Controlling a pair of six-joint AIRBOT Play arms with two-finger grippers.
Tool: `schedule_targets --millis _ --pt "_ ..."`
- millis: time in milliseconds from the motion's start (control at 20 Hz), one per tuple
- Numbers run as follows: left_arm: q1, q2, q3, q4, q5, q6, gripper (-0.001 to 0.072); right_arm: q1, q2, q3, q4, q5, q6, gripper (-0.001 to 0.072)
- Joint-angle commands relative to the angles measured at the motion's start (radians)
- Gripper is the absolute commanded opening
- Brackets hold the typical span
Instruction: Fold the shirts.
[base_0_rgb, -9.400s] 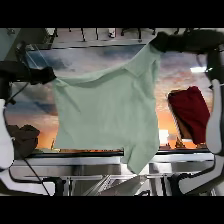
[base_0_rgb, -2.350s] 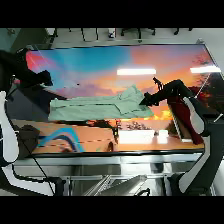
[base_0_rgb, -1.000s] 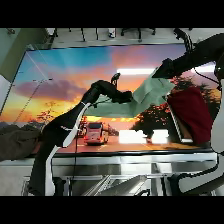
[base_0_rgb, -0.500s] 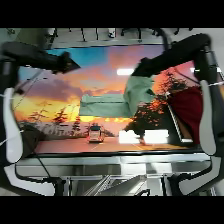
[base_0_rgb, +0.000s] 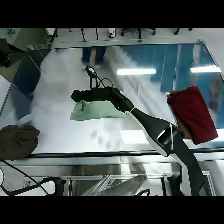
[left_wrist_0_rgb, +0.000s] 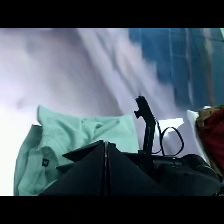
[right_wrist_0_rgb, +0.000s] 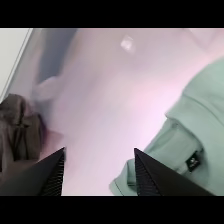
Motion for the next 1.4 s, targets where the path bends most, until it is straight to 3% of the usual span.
schedule_targets --millis 0,100,150,200,300,400,650,850,1150,1200,1250,1300,1350 --pt "0.002 0.024 0.0 0.023 0.002 0.008 0.0012 -0.113 0.05 0.001 -0.014 -0.135 0.029 0.046" --pt "-0.015 0.022 -0.001 0.029 0.006 0.008 0.0012 -0.249 0.137 0.001 -0.048 -0.324 0.011 0.0498" --pt "-0.024 0.022 -0.001 0.028 0.002 0.008 0.0012 -0.322 0.175 0.001 -0.074 -0.427 0.011 0.0609" --pt "-0.032 0.021 0.0 0.028 -0.005 0.008 0.0012 -0.387 0.2 0.001 -0.098 -0.521 0.018 0.0639" --pt "-0.049 0.021 -0.001 0.038 -0.021 0.008 0.0012 -0.491 0.215 -0.004 -0.188 -0.702 0.072 0.0639" --pt "-0.062 0.021 -0.001 0.045 -0.022 0.008 0.0012 -0.534 0.213 -0.068 -0.277 -0.778 0.093 0.064" --pt "-0.061 0.02 -0.001 0.044 -0.034 0.007 0.0012 -0.51 0.143 -0.261 -0.191 -0.642 0.058 0.064" --pt "-0.061 0.02 -0.001 0.044 -0.034 0.008 0.0012 -0.456 0.033 -0.263 -0.036 -0.622 0.01 0.0639" --pt "-0.062 0.02 -0.001 0.043 -0.04 0.008 0.0012 -0.393 0.002 -0.259 0.003 -0.537 0.01 0.0626" --pt "-0.062 0.02 -0.001 0.043 -0.04 0.007 0.0012 -0.393 0.002 -0.259 0.015 -0.533 0.01 0.0408" --pt "-0.061 0.02 -0.001 0.043 -0.04 0.007 0.0012 -0.393 0.002 -0.259 0.018 -0.53 0.01 0.0105" --pt "-0.062 0.02 -0.001 0.043 -0.04 0.007 0.0012 -0.394 0.004 -0.259 0.018 -0.528 0.01 0.0026" --pt "-0.062 0.02 -0.001 0.042 -0.039 0.007 0.0012 -0.397 0.008 -0.257 0.018 -0.528 0.01 0.0025"
